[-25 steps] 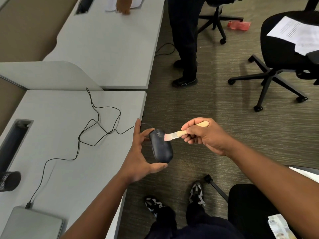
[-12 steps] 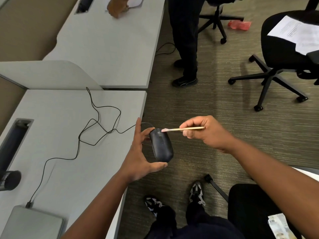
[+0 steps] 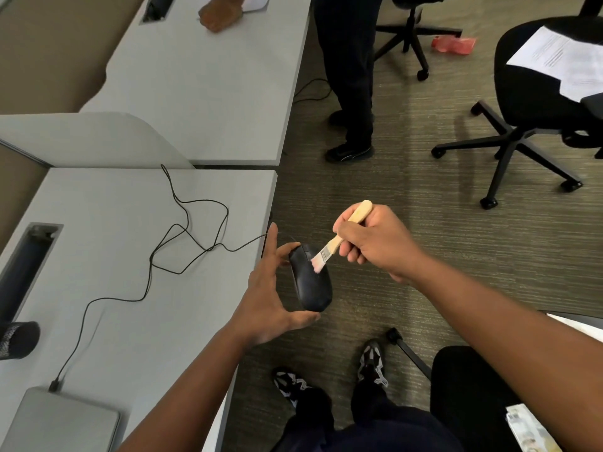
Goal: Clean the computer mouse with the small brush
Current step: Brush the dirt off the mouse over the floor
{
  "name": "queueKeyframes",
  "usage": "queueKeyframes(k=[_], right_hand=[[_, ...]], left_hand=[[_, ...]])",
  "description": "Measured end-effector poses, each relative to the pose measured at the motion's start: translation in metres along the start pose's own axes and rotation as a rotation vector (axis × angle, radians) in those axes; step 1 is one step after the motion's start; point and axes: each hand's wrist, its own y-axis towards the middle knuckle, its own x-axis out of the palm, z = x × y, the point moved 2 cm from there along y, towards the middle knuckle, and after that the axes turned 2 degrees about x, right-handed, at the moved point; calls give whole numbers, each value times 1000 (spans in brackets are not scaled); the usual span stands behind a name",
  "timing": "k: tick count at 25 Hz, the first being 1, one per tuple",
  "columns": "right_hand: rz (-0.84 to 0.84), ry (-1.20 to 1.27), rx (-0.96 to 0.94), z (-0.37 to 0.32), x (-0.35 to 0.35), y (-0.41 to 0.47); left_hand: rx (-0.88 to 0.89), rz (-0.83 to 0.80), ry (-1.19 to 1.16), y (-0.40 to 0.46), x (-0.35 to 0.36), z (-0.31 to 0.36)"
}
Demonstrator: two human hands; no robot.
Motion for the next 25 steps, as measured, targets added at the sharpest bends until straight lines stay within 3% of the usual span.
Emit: queueKeyframes(k=[17,21,25], right_hand=[[238,99,-181,14,17,-7],[122,35,-212,4,12,-9],[-89,-204,-279,-4,15,-13]], left_hand=[[-49,-71,-38,-7,4,3],[-50,-73,-23,-7,2,1],[-57,-125,23,-7,2,4]])
